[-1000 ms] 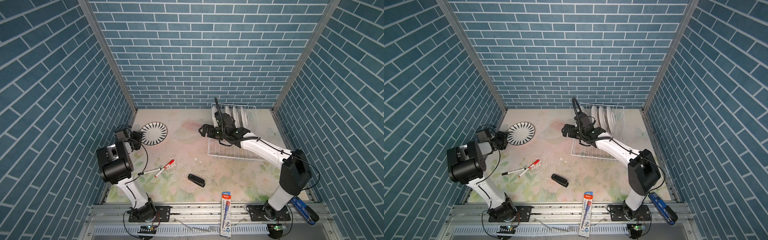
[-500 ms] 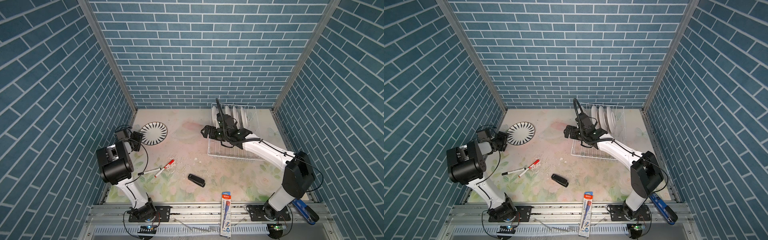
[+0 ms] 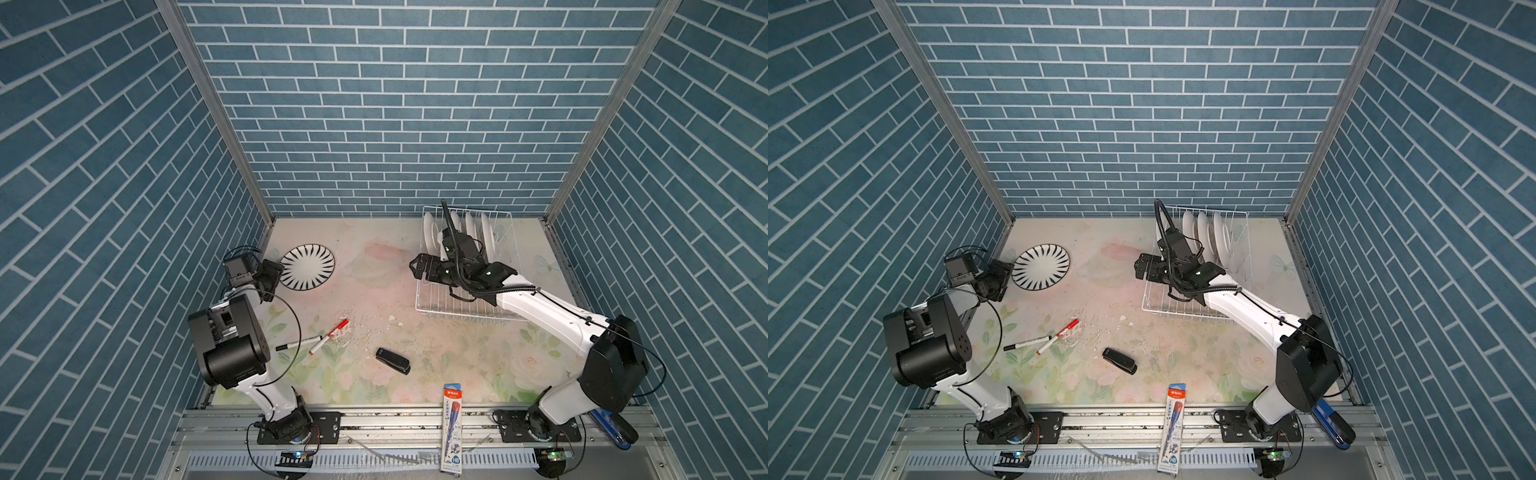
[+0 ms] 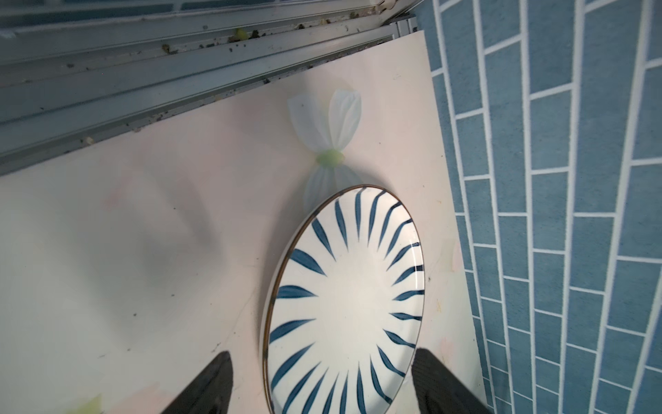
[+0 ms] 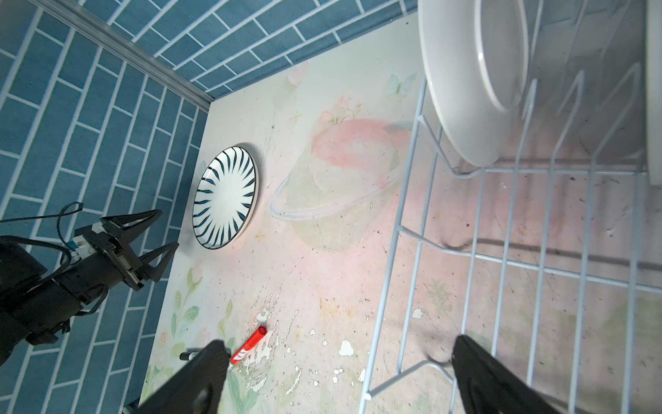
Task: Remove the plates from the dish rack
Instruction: 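Release the plate with the left gripper while the right gripper moves over the rack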
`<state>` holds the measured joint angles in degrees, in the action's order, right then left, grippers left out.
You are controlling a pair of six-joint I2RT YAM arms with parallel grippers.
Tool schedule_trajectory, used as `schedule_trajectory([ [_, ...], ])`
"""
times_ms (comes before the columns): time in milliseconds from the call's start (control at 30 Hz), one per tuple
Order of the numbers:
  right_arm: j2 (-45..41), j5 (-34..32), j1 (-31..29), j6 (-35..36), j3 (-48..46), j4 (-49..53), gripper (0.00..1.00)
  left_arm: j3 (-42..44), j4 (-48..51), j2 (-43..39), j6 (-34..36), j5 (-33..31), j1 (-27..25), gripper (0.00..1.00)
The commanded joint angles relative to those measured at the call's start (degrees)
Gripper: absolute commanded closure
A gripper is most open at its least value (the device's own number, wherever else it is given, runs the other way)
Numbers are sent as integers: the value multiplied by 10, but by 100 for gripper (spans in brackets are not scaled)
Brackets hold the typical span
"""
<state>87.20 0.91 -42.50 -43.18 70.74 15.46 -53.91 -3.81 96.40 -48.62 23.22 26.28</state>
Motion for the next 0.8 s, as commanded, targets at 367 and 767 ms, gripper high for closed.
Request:
schedule_trajectory([
  [367, -100, -96, -11, -24, -98, 44, 2, 67, 43, -150, 41, 26, -15, 19],
  [767, -86, -199, -14, -22, -81, 142, 1, 88, 99, -278, 85, 0, -129, 19],
])
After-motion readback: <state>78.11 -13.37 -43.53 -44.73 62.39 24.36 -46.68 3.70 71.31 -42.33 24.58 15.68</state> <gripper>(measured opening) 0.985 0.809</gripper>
